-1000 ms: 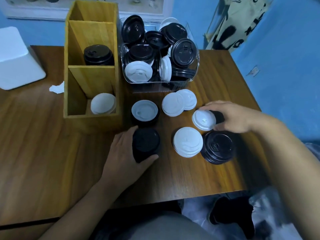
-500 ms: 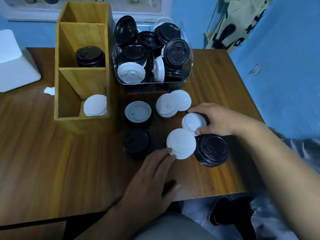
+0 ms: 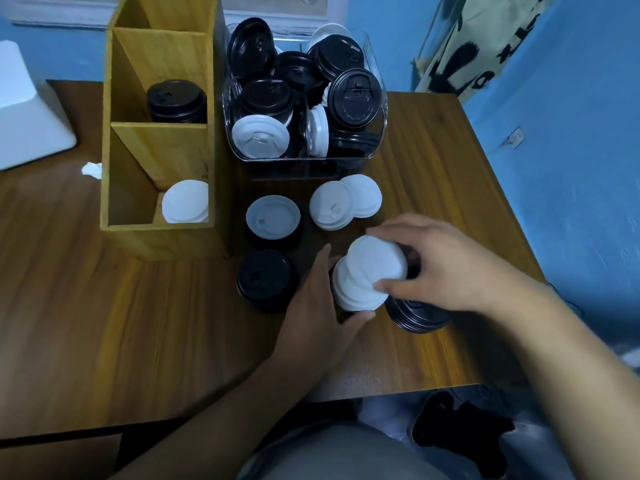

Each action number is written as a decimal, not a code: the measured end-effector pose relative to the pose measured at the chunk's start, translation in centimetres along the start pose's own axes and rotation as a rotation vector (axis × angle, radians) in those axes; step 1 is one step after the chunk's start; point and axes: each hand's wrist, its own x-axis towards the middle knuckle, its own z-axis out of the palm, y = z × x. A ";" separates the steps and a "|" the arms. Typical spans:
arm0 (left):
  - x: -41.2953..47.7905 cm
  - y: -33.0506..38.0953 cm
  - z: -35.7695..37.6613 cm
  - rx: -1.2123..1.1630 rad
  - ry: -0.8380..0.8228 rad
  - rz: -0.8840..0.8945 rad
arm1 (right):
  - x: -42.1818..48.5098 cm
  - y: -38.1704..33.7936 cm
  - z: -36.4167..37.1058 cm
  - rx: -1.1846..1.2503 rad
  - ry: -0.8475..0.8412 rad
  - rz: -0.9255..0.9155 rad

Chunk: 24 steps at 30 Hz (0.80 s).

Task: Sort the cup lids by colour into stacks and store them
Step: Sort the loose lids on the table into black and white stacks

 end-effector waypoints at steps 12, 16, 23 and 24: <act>-0.2 -0.3 0.3 -0.009 0.009 -0.009 | 1.3 -1.4 2.8 -0.016 -0.105 0.066; -0.3 -0.2 0.5 -0.005 0.019 -0.003 | 2.1 -1.6 1.8 -0.162 -0.198 0.041; -0.2 0.2 0.2 0.067 0.011 0.004 | 6.6 -0.2 0.1 0.042 0.149 -0.129; -0.3 0.3 0.1 0.065 0.009 -0.007 | 7.7 -0.1 0.0 -0.018 0.142 -0.156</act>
